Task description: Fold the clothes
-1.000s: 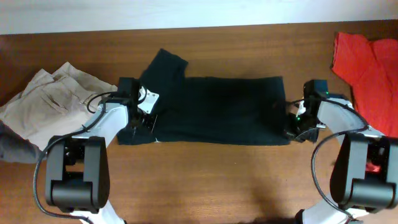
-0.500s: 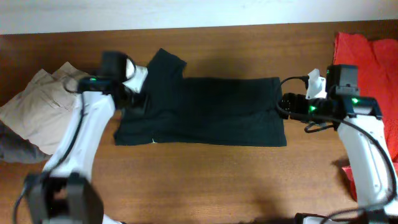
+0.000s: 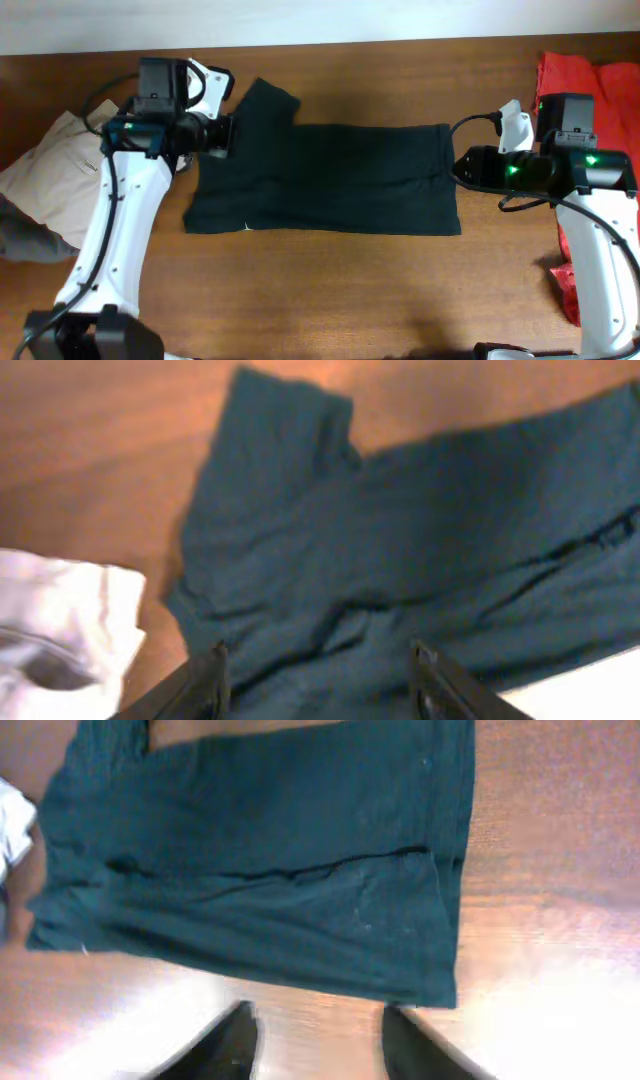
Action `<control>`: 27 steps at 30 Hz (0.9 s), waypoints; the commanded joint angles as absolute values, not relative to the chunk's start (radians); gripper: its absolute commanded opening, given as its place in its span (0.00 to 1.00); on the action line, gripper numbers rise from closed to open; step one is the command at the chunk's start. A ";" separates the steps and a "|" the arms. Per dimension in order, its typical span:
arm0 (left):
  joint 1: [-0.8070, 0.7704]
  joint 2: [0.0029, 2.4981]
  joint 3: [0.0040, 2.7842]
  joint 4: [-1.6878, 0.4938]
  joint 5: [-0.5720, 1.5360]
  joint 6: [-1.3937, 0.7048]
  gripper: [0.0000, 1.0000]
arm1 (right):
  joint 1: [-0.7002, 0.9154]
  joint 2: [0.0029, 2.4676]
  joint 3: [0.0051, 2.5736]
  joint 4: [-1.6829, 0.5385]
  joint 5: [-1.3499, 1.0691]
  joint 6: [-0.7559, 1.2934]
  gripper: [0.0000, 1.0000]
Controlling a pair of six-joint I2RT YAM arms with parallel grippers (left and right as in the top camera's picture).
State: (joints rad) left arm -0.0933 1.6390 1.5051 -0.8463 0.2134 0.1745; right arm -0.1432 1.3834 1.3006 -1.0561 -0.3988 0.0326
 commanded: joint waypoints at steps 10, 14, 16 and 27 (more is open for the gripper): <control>-0.177 1.663 1.451 -1.002 0.145 -0.049 0.41 | -0.130 1.433 1.322 -1.026 -0.449 -0.072 0.19; -0.182 1.663 1.451 -0.887 0.105 -0.046 0.49 | -0.130 1.443 1.322 -0.999 -0.449 -0.060 0.24; -0.182 1.668 1.451 -0.788 0.131 0.018 0.51 | -0.130 1.468 1.324 -1.008 -0.451 -0.006 0.24; -0.132 1.808 1.607 -0.758 0.168 0.134 0.56 | -0.130 1.698 1.553 -1.077 -0.487 0.009 0.47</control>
State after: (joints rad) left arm -0.1616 1.7309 1.5024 -0.7429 0.1402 0.0834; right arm -0.1394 1.6337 1.4166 -1.0698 -0.4660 0.0044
